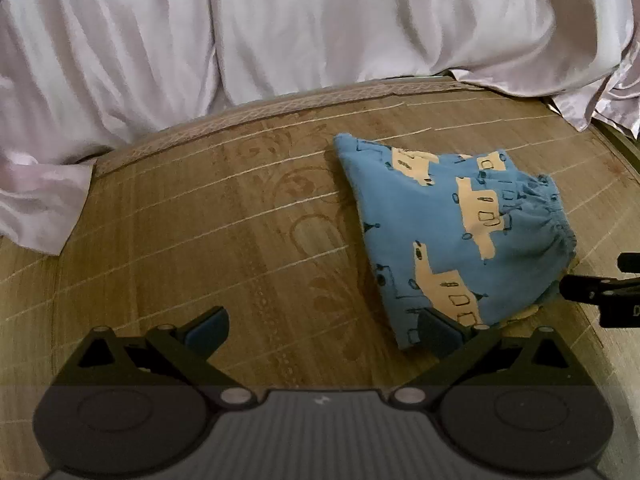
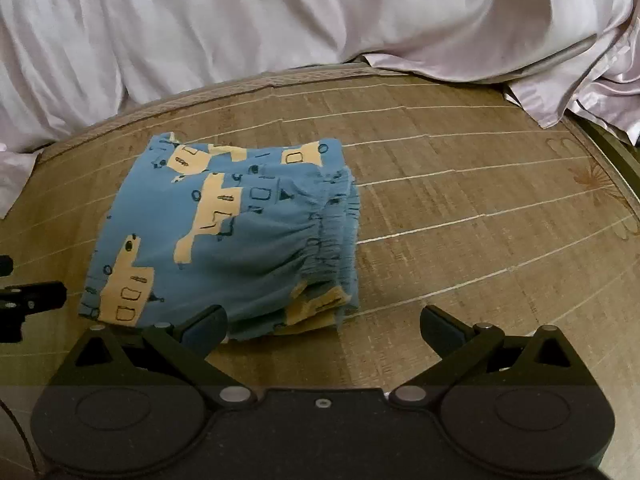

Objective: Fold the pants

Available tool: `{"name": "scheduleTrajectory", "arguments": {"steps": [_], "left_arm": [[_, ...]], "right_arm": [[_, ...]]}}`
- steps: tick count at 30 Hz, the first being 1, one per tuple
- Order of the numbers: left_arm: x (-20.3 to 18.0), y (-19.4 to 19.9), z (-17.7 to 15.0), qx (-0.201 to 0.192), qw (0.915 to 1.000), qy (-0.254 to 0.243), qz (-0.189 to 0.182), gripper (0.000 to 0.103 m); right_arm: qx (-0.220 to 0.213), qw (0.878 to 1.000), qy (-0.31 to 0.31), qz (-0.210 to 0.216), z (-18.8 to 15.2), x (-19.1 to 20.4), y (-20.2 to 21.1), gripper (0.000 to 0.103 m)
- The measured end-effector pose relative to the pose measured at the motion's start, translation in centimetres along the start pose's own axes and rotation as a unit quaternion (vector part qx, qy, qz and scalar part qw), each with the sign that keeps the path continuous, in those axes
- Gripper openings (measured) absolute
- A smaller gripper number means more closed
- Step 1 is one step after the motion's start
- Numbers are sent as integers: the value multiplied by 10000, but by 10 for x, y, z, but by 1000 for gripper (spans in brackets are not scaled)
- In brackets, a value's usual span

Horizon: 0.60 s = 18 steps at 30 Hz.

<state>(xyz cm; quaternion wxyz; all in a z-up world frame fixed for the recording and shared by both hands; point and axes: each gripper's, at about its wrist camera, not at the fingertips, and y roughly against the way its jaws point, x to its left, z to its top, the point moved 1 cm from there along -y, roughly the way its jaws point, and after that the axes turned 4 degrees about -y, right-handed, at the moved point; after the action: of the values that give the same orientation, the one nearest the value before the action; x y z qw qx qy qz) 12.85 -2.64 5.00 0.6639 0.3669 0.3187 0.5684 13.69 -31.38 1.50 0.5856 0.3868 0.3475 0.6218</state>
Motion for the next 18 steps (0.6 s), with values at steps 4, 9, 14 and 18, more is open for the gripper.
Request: {"name": "scheduleTrajectory", "arguments": {"steps": [4, 9, 14, 18], "left_arm": [[9, 1, -6, 204, 9996, 130, -114, 103], [15, -3, -12, 277, 9995, -147, 36, 103], [13, -12, -3, -370, 9989, -32, 297, 103], [16, -21, -7, -1051, 9911, 795, -176, 103]], "right_arm": [[10, 9999, 135, 1, 13, -10, -3, 102], [252, 9983, 480, 229, 52, -17, -20, 102], [567, 9903, 1266, 117, 97, -4, -49, 102], [746, 9907, 1101, 295, 119, 2, -83, 102]]}}
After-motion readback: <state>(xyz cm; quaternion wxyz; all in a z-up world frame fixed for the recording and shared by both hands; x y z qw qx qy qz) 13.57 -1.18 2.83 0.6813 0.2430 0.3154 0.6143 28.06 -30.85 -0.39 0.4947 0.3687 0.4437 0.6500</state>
